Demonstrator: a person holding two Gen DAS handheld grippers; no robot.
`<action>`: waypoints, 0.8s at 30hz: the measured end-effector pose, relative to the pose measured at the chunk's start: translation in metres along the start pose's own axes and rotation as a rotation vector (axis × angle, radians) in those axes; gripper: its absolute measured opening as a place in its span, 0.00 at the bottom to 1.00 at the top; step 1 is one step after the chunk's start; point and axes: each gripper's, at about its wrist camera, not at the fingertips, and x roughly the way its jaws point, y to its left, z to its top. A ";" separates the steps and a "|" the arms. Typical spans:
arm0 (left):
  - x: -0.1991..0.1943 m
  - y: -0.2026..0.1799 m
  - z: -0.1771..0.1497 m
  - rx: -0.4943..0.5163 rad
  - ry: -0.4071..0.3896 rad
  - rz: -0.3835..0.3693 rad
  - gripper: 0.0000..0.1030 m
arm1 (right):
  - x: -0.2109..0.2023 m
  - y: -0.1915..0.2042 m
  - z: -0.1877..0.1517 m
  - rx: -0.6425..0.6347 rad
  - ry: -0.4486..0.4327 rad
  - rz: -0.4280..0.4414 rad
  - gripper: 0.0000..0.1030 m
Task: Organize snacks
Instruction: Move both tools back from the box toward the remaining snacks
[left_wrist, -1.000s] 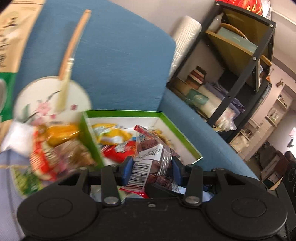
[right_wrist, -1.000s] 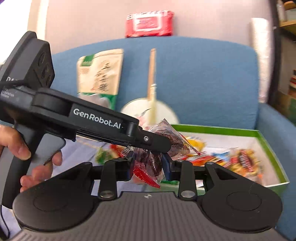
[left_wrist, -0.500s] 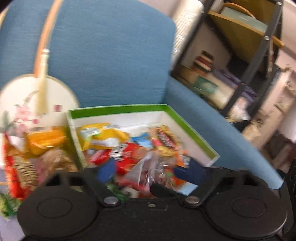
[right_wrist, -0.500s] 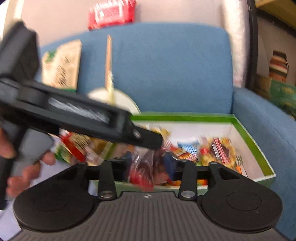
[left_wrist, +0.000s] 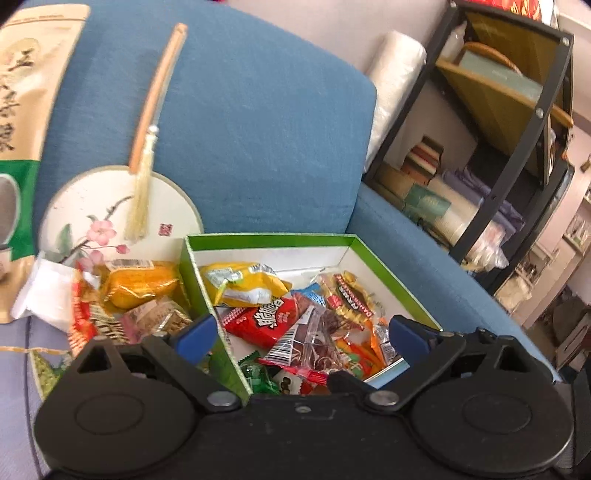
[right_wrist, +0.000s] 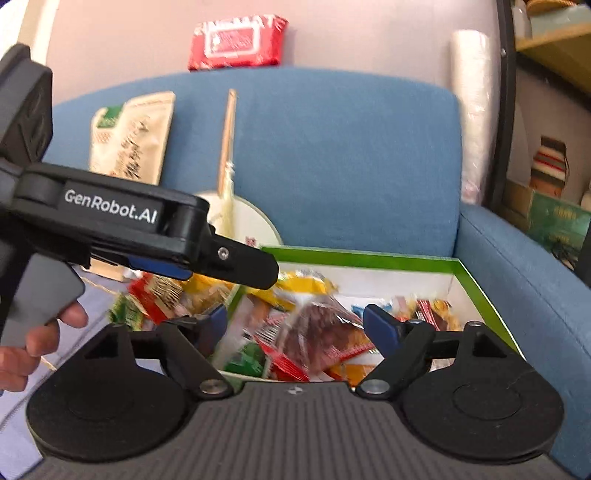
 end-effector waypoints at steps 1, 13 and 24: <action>-0.007 0.003 0.000 -0.008 -0.009 0.004 1.00 | -0.001 0.003 0.001 -0.005 -0.001 0.006 1.00; -0.074 0.094 -0.014 -0.106 -0.066 0.252 1.00 | 0.006 0.067 0.001 -0.085 0.083 0.182 1.00; -0.094 0.157 -0.041 -0.224 -0.040 0.308 1.00 | 0.066 0.127 -0.008 -0.117 0.209 0.254 1.00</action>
